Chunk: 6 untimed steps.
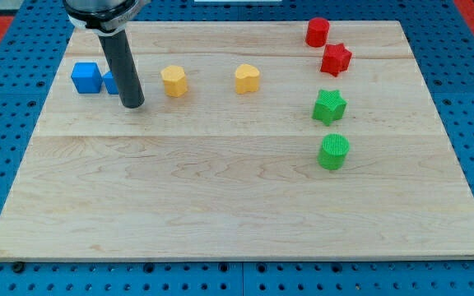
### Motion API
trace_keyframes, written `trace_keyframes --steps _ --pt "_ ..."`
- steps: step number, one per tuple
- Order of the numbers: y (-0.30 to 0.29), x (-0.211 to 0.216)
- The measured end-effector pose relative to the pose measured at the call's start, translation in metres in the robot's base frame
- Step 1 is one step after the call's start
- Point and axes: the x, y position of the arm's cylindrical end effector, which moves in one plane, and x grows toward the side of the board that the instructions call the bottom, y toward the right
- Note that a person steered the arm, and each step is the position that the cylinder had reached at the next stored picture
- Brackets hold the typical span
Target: Move the yellow blocks to the left of red circle
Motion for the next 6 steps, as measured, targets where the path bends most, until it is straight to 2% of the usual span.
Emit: trace_keyframes --steps 1,3,4,6 --pt "0.003 0.0" --pt "0.029 -0.033" --pt "0.063 -0.034" --pt "0.105 -0.073"
